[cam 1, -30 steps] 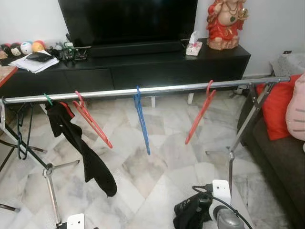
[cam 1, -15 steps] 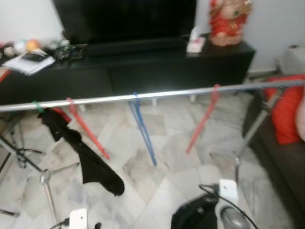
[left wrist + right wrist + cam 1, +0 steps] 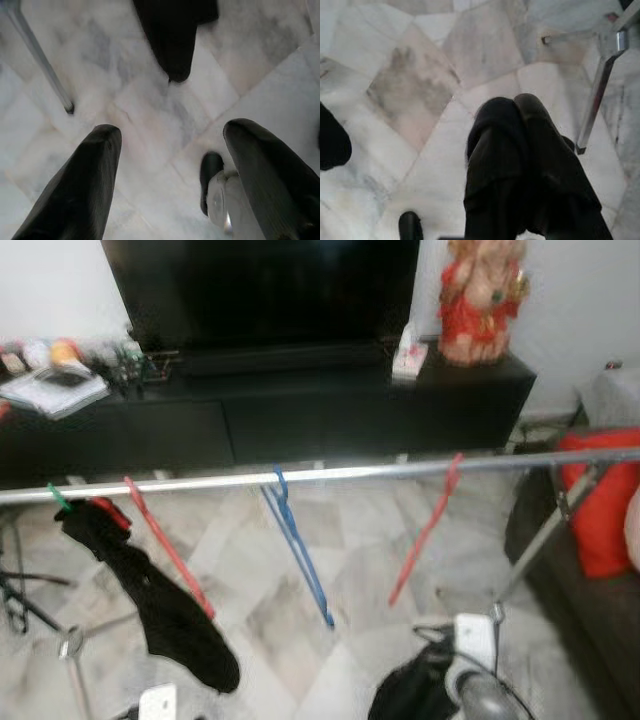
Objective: Hang hanger
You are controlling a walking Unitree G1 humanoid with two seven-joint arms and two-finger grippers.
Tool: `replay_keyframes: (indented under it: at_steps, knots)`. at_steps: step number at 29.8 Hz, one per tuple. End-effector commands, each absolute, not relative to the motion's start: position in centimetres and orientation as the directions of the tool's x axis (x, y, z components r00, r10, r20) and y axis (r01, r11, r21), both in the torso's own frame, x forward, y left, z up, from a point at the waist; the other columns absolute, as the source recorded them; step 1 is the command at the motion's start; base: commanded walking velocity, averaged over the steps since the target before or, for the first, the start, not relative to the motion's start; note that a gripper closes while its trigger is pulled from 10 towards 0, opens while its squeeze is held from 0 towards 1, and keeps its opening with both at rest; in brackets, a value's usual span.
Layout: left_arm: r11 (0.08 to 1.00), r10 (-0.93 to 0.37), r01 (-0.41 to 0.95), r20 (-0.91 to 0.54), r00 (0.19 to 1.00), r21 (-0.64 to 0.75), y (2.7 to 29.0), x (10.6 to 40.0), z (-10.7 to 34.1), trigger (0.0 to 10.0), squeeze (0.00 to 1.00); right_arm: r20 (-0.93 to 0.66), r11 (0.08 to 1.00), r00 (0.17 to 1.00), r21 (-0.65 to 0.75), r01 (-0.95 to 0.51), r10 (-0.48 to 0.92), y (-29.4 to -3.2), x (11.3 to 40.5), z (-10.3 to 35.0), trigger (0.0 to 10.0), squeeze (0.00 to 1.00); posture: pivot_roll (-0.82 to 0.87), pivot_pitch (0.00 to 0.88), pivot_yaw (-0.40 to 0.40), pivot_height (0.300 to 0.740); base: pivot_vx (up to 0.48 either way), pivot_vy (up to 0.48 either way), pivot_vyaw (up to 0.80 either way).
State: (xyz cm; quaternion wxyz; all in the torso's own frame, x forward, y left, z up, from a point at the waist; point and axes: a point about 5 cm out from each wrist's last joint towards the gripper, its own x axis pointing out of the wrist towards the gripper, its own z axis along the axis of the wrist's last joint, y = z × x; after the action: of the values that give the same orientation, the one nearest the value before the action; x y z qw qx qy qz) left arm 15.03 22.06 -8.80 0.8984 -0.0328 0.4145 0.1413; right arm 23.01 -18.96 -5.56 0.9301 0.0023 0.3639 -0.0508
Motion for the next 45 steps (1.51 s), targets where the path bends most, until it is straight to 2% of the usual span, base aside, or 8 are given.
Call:
replay_keyframes:
  at_steps: [1, 15, 21, 24, 29, 31, 36, 45]
  knots:
    - [0.957, 0.235, -0.283, -0.743, 0.627, 0.065, 22.0, 15.3, -8.6, 10.0, 0.0, -0.678, 0.994, 0.727, -0.056, 0.095, -0.107, -19.7, 23.0, -5.5, 10.0, 0.0, -0.08, 0.0, 0.05, 0.74, 0.0, 0.0, 0.0]
    - [0.945, 0.301, -0.309, -0.655, 0.693, 0.108, 22.5, 14.3, -8.2, 10.0, 0.0, -0.714, 0.995, 0.693, -0.075, 0.071, -0.103, -19.8, 21.5, -6.4, 10.0, 0.0, -0.07, 0.0, 0.055, 0.74, 0.0, 0.0, 0.0]
    - [0.939, 0.334, -0.328, -0.523, 0.784, 0.107, 23.1, 13.9, -7.1, 10.0, 0.0, -0.724, 0.995, 0.682, -0.082, 0.056, -0.098, -19.8, 21.2, -6.6, 10.0, 0.0, -0.06, 0.0, 0.05, 0.74, 0.0, 0.0, 0.0]
    - [0.93, 0.365, -0.347, -0.421, 0.831, 0.12, 23.4, 13.7, -5.9, 10.0, 0.0, -0.731, 0.995, 0.676, -0.088, 0.043, -0.094, -19.8, 21.0, -6.7, 10.0, 0.0, -0.06, 0.0, 0.051, 0.74, 0.0, 0.0, 0.0]
    - [0.914, 0.389, -0.371, -0.093, 0.916, 0.163, 23.1, 13.6, 0.6, 10.0, 0.0, -0.744, 0.995, 0.662, -0.092, 0.03, -0.089, -19.8, 20.5, -7.0, 10.0, 0.0, -0.05, 0.0, 0.047, 0.74, 0.0, 0.0, 0.0]
    - [0.911, 0.391, -0.377, -0.06, 0.918, 0.167, 22.9, 13.7, 1.5, 10.0, 0.0, -0.745, 0.995, 0.661, -0.093, 0.03, -0.09, -19.9, 20.5, -7.0, 10.0, 0.0, -0.04, 0.0, 0.043, 0.74, 0.0, 0.0, 0.0]
    - [0.896, 0.384, -0.403, 0.131, 0.914, 0.187, 23.1, 16.1, 6.9, 10.0, 0.0, -0.752, 0.995, 0.653, -0.097, 0.024, -0.09, -19.9, 20.4, -7.1, 10.0, 0.0, -0.03, 0.0, 0.036, 0.74, 0.0, 0.0, 0.0]
    - [0.932, 0.284, -0.303, 0.118, 0.951, 0.197, 22.4, 21.4, 10.0, 10.0, 0.0, -0.757, 0.995, 0.648, -0.095, 0.016, -0.083, -19.4, 20.4, -7.1, 10.0, 0.0, -0.03, 0.0, 0.033, 0.74, 0.0, 0.0, 0.0]
